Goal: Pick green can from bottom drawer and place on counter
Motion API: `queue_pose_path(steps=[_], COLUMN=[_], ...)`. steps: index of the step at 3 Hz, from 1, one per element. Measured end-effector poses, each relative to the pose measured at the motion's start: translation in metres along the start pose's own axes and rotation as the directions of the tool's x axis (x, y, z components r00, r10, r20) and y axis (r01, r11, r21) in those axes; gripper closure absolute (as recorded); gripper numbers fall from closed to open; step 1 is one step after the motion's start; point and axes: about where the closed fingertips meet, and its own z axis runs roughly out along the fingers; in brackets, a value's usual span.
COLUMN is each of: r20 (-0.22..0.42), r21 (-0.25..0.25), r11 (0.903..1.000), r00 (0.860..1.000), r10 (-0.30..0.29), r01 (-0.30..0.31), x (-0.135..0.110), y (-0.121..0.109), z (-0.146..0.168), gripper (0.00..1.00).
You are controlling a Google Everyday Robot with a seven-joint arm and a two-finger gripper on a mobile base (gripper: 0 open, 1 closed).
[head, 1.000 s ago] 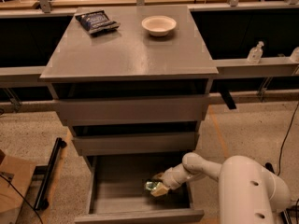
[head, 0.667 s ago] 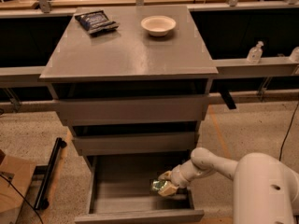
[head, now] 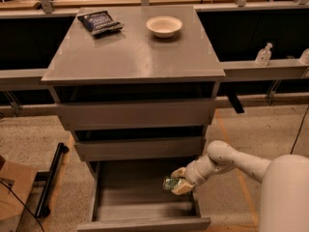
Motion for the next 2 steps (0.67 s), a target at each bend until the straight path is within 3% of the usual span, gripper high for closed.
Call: queue_pose_path(steps=[1, 2], r20=[-0.041, -0.117], r21=[0.011, 0.073], r11=[0.9995, 0.9921], r00=[0.999, 0.989], r10=[-0.028, -0.093], r01=[0.028, 0.102], x=[-0.012, -0.04], y=[0.012, 0.036], z=[-0.011, -0.044], gripper=[1.0, 1.0])
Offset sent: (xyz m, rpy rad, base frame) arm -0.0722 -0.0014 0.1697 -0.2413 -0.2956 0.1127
